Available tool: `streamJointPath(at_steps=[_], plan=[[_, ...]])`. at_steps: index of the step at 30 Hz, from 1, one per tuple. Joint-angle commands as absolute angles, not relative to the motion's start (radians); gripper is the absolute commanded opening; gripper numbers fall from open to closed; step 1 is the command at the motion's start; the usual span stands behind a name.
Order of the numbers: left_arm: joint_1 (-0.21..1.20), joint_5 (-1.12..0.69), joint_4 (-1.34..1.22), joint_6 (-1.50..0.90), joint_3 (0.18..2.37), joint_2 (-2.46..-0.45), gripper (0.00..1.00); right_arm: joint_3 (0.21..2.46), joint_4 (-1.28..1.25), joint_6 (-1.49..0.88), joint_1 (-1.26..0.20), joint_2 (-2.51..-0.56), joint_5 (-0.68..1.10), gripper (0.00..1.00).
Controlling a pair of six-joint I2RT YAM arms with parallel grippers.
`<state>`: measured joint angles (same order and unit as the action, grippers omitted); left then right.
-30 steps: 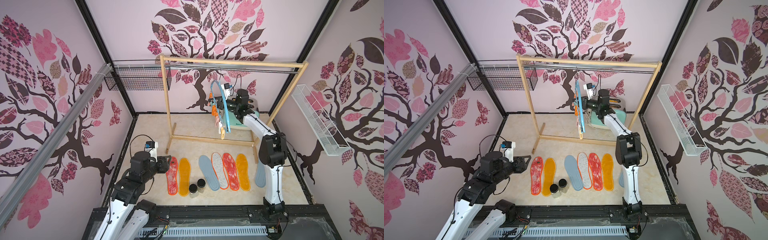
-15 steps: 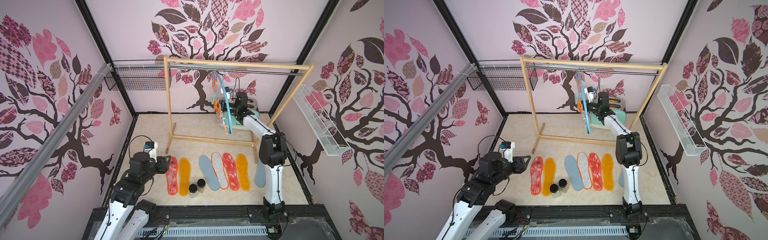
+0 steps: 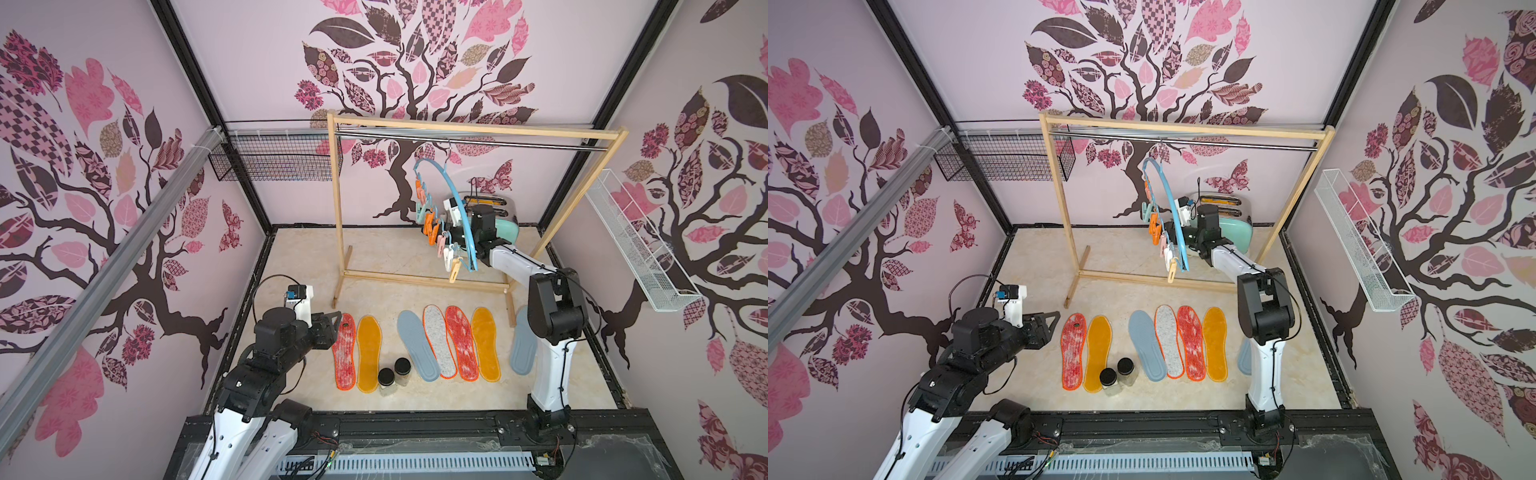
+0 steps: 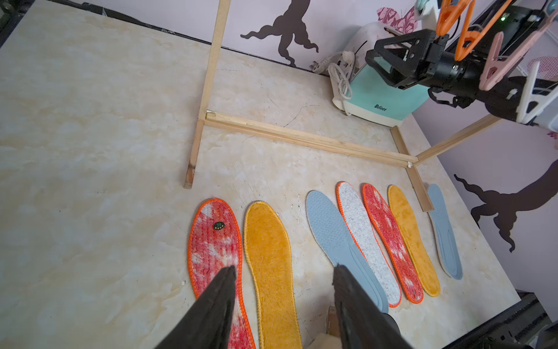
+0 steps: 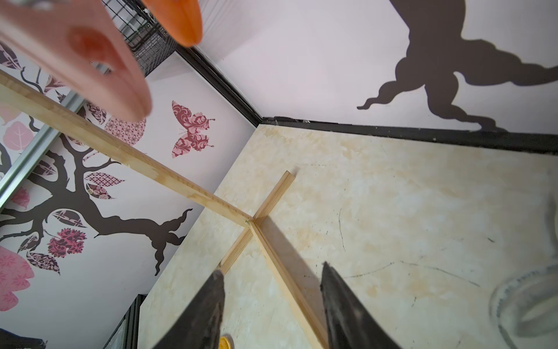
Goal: Take the shoe insoles off the hanger
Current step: Reset both arms
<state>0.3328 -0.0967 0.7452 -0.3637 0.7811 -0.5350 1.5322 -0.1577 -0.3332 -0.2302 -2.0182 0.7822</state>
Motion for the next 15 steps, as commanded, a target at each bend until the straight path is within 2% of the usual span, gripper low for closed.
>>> streamJointPath(at_steps=[1,15], plan=[[0.337,-0.116,0.737,-0.347,0.775,-0.514,0.56,1.461,-0.187,-0.34,-0.226,-1.888,0.747,0.54],[0.339,-0.126,0.733,-0.345,0.772,-0.467,0.57,1.069,-0.193,-0.326,-0.249,-1.555,0.657,0.53]])
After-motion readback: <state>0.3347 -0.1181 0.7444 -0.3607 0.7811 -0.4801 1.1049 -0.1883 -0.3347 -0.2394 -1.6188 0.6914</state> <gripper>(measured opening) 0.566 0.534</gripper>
